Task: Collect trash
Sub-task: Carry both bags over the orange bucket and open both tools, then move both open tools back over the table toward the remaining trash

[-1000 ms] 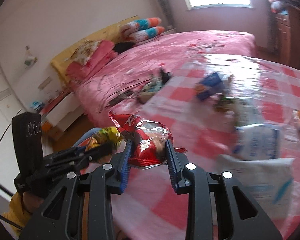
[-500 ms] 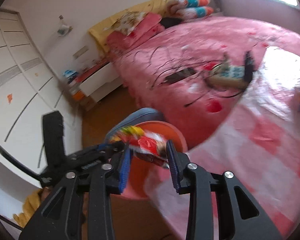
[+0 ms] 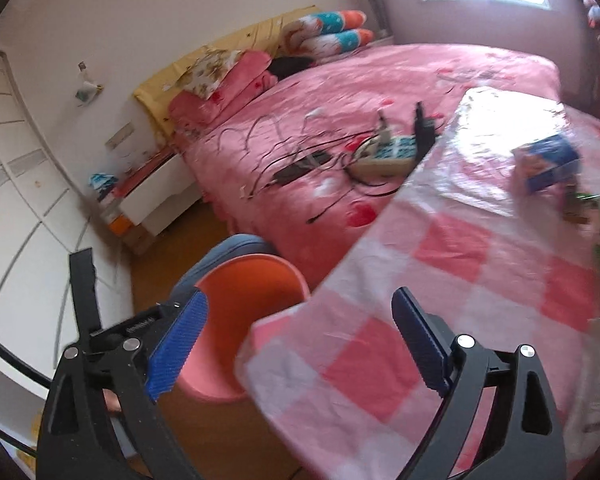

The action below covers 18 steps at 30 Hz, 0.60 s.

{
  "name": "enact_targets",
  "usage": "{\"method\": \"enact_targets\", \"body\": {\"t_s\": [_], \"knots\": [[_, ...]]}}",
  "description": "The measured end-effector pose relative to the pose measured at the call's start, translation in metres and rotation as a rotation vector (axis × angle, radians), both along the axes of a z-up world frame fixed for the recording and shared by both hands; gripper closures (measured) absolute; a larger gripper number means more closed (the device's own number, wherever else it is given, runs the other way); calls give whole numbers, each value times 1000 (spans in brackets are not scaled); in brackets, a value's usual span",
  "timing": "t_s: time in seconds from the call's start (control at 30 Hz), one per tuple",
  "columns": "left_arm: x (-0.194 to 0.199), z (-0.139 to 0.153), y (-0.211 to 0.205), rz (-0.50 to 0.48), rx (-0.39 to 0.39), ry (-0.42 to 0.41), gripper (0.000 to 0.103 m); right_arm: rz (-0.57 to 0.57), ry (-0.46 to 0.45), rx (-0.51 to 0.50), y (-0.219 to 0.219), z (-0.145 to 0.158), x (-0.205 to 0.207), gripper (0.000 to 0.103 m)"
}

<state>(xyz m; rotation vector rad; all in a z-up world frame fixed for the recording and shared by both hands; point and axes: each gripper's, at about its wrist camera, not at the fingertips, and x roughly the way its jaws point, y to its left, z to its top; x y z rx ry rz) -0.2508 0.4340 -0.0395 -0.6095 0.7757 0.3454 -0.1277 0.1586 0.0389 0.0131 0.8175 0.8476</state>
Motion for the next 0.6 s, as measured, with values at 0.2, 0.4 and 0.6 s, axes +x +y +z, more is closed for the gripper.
{"method": "enact_targets", "body": {"t_s": [0.2, 0.4, 0.6], "knots": [[6, 5, -17, -40, -20, -4, 21, -20, -59, -29, -15, -5, -8, 10], [13, 13, -40, -98, -22, -7, 21, -29, -94, -30, -26, -4, -11, 10], [23, 21, -68, -167, -12, -8, 21, -51, -105, -27, -39, -1, -10, 8]]}}
